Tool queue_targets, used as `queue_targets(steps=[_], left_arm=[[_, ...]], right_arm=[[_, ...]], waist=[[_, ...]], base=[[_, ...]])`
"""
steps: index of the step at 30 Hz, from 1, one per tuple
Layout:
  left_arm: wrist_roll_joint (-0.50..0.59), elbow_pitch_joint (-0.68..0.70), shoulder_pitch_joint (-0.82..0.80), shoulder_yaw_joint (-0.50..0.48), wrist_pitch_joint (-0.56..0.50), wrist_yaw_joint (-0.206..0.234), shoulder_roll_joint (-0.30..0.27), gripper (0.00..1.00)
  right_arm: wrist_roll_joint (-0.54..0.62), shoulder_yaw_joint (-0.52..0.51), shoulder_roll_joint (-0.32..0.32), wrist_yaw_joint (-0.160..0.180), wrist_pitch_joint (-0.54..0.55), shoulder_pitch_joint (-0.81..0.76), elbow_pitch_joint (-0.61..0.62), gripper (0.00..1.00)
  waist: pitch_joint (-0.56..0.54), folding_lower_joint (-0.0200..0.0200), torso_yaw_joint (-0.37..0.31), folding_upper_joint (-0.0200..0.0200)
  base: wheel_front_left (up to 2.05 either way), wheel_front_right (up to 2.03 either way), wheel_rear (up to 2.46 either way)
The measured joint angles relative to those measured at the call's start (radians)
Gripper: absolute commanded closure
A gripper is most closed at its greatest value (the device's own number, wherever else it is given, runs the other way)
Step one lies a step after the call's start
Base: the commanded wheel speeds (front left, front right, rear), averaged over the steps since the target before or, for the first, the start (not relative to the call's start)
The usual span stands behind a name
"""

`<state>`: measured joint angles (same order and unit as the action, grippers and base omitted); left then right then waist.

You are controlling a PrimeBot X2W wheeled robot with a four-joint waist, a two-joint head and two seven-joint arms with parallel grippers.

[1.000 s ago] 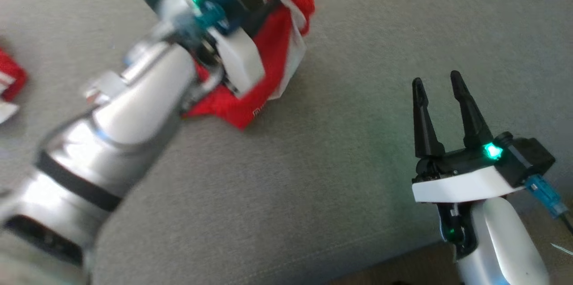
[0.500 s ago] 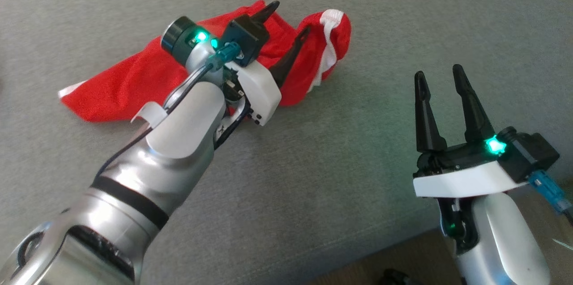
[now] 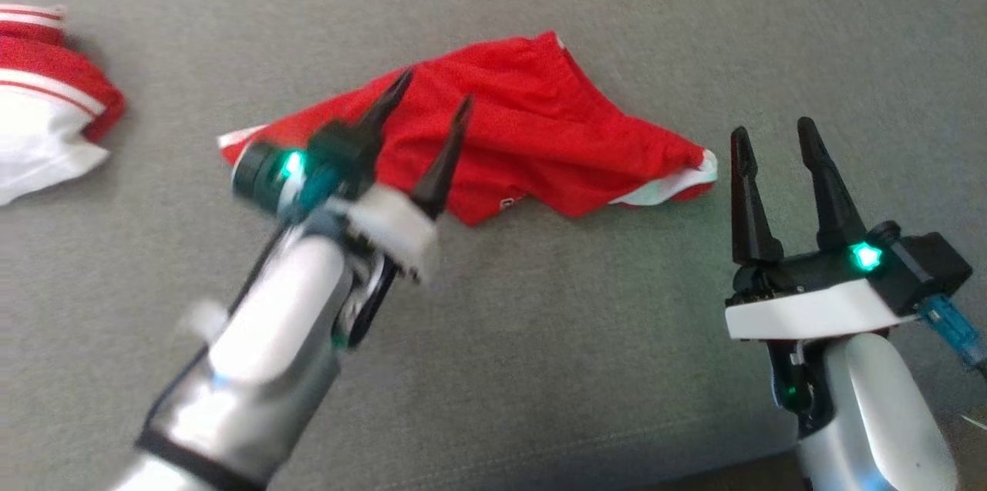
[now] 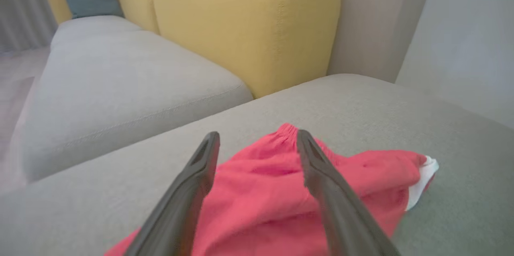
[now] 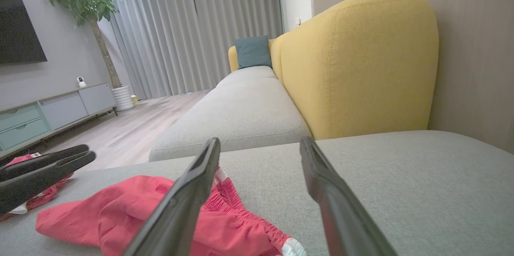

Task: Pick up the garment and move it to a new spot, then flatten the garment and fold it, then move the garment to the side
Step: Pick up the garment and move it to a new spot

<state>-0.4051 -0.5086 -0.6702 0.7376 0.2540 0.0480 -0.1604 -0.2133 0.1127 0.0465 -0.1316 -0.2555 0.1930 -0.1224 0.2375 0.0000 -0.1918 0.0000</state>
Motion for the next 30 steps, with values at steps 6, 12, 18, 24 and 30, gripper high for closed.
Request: queue_targets(steps=[6,12,18,24,30], left_arm=[[0.032,0.128,0.221,-0.09,0.0,0.08,-0.023,0.0],[0.072,0.278,0.439,-0.232,0.0,0.152,-0.023,0.0],[0.109,0.365,0.582,-0.311,0.0,0.165,-0.013,0.0],[0.148,0.418,0.696,-0.368,0.0,0.159,0.014,0.0],[0.175,0.435,0.743,-0.407,0.0,0.136,0.045,0.0]], right_arm=[[0.032,-0.034,0.0,0.0,0.0,-0.035,-0.018,0.0],[0.048,-0.057,0.0,0.0,0.0,-0.115,-0.028,0.0],[0.048,-0.061,-0.001,0.0,0.0,-0.142,-0.031,0.0],[0.048,-0.06,-0.001,0.0,0.0,-0.168,-0.045,0.0],[0.048,-0.057,-0.001,0.0,0.0,-0.168,-0.052,0.0]], waist=[[-0.064,0.0,0.055,0.0],[-0.138,0.0,0.109,0.0],[-0.178,-0.0001,0.132,0.0],[-0.207,-0.0001,0.149,0.0],[-0.221,-0.0001,0.156,0.0]], base=[[0.0,0.0,0.0],[0.0,0.0,0.0],[0.0,0.0,0.0],[0.0,0.0,0.0],[0.0,0.0,0.0]])
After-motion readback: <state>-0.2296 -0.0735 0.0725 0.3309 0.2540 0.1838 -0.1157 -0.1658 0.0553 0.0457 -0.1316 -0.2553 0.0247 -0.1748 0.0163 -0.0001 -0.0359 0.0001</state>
